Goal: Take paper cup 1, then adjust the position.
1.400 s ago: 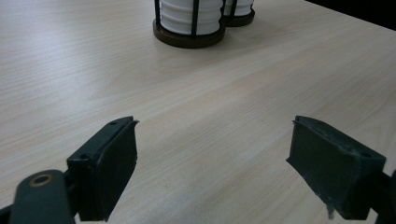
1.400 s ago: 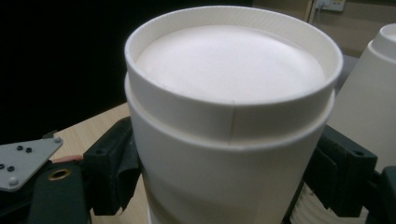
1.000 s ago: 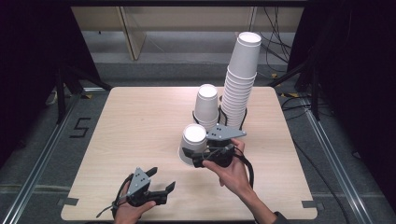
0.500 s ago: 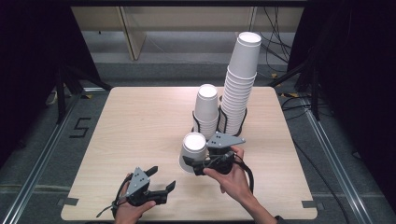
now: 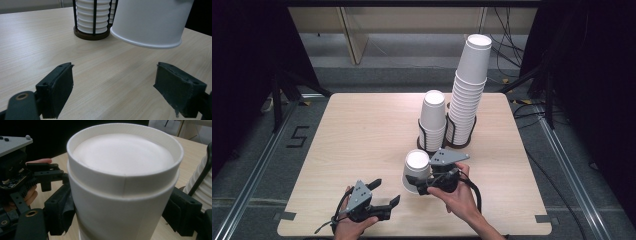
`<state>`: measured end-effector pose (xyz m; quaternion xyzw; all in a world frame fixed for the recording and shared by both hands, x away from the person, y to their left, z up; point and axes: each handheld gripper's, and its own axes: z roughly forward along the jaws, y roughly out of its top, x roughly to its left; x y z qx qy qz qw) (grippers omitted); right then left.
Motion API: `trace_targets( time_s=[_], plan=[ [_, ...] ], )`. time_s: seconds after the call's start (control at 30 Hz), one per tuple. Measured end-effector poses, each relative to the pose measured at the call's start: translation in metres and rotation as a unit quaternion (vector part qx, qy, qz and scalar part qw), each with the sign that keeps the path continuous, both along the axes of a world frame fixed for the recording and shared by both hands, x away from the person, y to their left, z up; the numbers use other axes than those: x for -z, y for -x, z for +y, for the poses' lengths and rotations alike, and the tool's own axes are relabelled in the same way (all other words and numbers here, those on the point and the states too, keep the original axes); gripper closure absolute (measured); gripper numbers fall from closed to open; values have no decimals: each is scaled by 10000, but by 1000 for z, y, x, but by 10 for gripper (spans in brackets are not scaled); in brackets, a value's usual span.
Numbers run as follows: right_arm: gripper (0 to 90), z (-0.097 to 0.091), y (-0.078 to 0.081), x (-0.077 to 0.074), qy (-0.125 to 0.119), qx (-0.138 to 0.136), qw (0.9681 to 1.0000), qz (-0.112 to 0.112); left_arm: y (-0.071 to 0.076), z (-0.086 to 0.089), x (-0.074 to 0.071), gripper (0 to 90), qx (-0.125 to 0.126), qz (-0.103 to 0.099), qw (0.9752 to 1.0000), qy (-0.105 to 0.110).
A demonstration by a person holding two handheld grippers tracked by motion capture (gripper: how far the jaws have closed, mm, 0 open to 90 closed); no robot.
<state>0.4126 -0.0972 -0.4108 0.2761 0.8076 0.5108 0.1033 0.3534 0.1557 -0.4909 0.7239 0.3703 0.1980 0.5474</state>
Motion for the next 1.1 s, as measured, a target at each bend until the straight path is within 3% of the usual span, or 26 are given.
trace_targets(
  time_s=[0.1, 0.33, 0.43, 0.57, 0.6, 0.77, 0.9, 0.93, 0.97, 1.03, 1.07, 1.1],
  plan=[
    [207, 0, 1, 1, 24, -34, 10000, -13, 1, 0, 0, 147, 2, 24, 10000, -41],
    [207, 7, 5, 3, -26, -63, 9999, 85, 2, 1, -2, 147, 95, 5, 9999, 87],
    [207, 10, 5, 4, 17, -171, 9998, -39, 2, -2, -2, 147, 293, -100, 9993, 203],
    [207, 15, 10, 4, -9, -169, 9998, 108, 4, -4, -3, 147, 367, -181, 9987, 289],
    [207, 17, 9, 5, -44, -271, 9996, -24, 5, -5, -5, 147, 390, -184, 9987, 262],
    [207, 21, 11, 6, -75, -299, 9995, 63, 5, -6, -4, 146, 399, -221, 9987, 220],
    [207, 23, 12, 7, -13, -323, 9995, -45, 6, -7, -4, 144, 455, -263, 9983, 269],
    [207, 26, 12, 8, -125, -418, 9990, 14, 6, -7, -5, 145, 467, -248, 9983, 229],
    [207, 26, 13, 8, -114, -418, 9991, -1, 6, -9, -4, 145, 535, -284, 9977, 295],
    [207, 27, 14, 7, -82, -380, 9992, -63, 7, -9, -4, 144, 522, -242, 9981, 227],
    [208, 29, 15, 7, -84, -408, 9991, 4, 6, -11, -3, 134, 564, -284, 9976, 281],
    [208, 30, 15, 7, -142, -458, 9989, 5, 7, -11, -4, 120, 526, -245, 9981, 201]
  ],
)
